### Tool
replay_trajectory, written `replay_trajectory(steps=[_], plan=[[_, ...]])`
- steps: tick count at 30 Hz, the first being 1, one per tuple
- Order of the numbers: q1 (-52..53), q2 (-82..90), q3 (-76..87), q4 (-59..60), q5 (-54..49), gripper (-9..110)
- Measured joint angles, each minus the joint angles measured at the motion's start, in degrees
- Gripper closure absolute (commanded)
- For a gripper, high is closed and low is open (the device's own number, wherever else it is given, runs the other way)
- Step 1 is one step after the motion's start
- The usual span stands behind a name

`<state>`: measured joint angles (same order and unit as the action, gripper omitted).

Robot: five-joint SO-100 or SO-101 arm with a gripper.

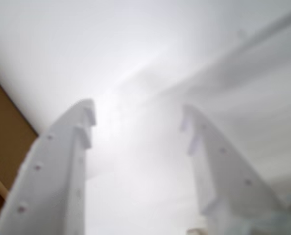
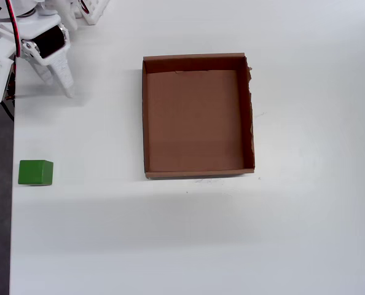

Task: Grasp a green cube and put it in a box.

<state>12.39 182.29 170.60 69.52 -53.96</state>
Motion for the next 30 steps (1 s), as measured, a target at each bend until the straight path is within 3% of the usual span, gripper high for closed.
replay_trajectory(steps=[20,24,27,30], plan=[[-0.09,0.00,0.00,-0.09,0.09,80],[-0.26,-6.50,0.09,-12.13,0.26,80],[-0.26,-14.59,-1.14,-27.86,0.26,80],[1.67,-20.21,-7.03,-28.04,-0.09,80]])
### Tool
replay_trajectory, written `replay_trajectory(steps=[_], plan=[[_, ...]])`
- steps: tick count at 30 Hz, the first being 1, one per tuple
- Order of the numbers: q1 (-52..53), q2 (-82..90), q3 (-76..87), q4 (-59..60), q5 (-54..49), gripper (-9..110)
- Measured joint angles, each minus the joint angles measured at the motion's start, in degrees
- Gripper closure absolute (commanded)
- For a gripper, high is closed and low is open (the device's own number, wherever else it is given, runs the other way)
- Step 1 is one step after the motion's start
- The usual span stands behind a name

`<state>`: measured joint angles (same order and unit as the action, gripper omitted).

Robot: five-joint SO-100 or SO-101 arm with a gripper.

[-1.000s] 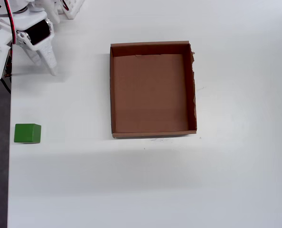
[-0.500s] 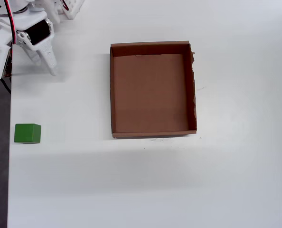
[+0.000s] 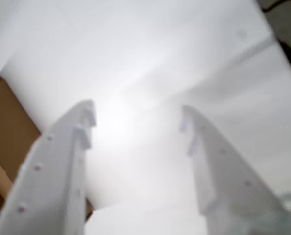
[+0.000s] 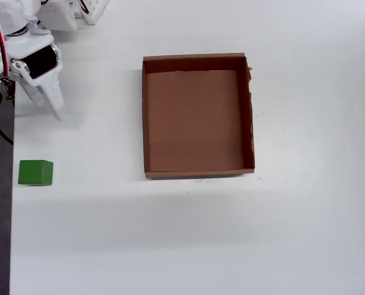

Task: Grasp a green cube and put it in a box.

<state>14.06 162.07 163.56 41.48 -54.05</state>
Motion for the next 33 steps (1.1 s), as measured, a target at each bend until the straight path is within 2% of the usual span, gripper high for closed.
replay_trajectory(steps=[3,6,10,21,33], plan=[[1.85,-11.60,-9.84,-0.35,-3.52,80],[3.52,-21.53,-15.03,-2.90,-8.79,76],[4.39,-29.71,-20.39,-4.39,-10.90,75],[6.06,-46.93,-35.68,2.02,-20.30,75],[4.57,-59.15,-45.53,2.37,-22.68,75]])
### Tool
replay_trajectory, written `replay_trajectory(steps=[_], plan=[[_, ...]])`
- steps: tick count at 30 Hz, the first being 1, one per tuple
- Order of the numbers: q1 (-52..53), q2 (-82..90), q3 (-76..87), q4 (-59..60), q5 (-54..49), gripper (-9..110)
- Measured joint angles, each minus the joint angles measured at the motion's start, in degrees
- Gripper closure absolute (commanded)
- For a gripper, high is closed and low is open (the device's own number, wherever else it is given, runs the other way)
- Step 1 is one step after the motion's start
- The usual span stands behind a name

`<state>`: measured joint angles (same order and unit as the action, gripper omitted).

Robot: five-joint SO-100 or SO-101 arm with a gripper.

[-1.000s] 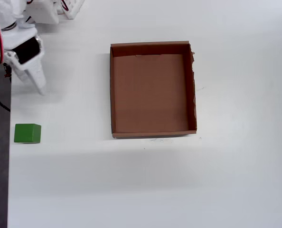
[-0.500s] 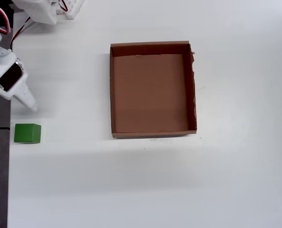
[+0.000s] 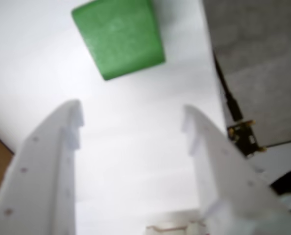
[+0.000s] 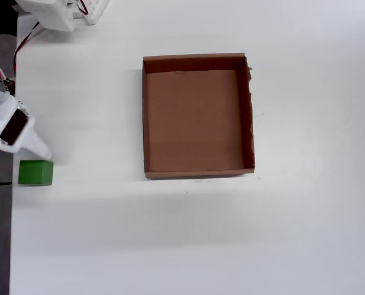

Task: Grasp a green cube and put it in a box.

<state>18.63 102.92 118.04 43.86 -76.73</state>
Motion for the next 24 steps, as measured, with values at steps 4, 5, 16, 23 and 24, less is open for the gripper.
replay_trajectory(steps=[4,5,16,23,24], plan=[[0.00,-0.09,0.79,-3.52,-5.19,75],[0.00,-0.18,1.23,-4.48,-5.89,75],[0.70,-11.34,-4.22,-8.35,-8.88,75],[-1.05,-13.80,-7.12,-7.73,-8.96,75],[-1.14,-13.80,-7.12,-7.73,-8.96,75]])
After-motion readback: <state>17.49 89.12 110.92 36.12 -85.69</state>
